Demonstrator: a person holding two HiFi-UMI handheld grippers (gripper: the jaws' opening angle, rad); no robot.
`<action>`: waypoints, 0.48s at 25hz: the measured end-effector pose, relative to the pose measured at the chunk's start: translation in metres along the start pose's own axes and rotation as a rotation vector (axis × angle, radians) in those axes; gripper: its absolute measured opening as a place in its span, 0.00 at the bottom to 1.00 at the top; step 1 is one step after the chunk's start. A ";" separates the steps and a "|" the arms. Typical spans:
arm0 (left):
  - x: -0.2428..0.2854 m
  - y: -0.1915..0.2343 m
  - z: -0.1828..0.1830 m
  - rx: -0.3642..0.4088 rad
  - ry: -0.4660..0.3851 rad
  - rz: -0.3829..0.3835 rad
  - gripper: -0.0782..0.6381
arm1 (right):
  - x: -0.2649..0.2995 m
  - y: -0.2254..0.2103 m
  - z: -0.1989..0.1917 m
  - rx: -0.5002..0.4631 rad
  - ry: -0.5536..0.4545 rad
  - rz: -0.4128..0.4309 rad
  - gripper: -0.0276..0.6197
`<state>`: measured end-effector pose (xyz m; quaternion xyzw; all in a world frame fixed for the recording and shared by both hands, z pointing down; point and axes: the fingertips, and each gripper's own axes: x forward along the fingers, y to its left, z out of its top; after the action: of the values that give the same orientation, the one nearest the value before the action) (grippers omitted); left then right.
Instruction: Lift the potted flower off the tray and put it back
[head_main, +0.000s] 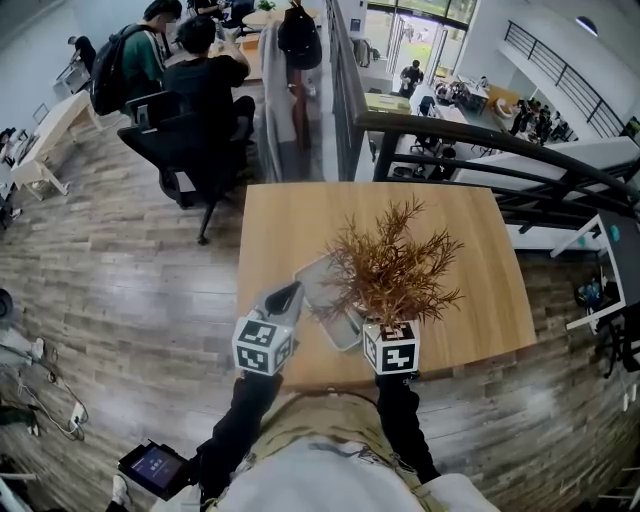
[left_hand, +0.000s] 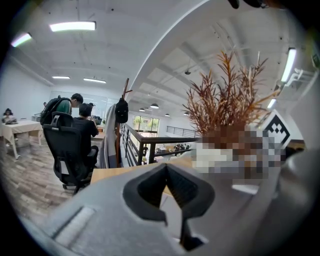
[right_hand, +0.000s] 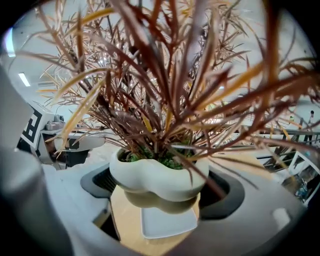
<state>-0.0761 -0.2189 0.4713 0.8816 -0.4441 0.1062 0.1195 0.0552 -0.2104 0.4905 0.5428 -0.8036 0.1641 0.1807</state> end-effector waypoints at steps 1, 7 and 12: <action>0.000 0.000 -0.001 -0.002 0.002 0.000 0.11 | 0.001 0.000 -0.001 -0.001 -0.002 0.001 0.82; 0.004 0.001 -0.003 -0.002 0.014 -0.004 0.11 | 0.007 -0.001 -0.005 0.003 -0.001 0.008 0.82; 0.004 0.005 -0.014 -0.006 0.029 0.001 0.11 | 0.012 -0.001 -0.013 -0.002 -0.002 0.007 0.82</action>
<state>-0.0789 -0.2206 0.4860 0.8795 -0.4429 0.1176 0.1288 0.0535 -0.2148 0.5075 0.5399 -0.8059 0.1636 0.1798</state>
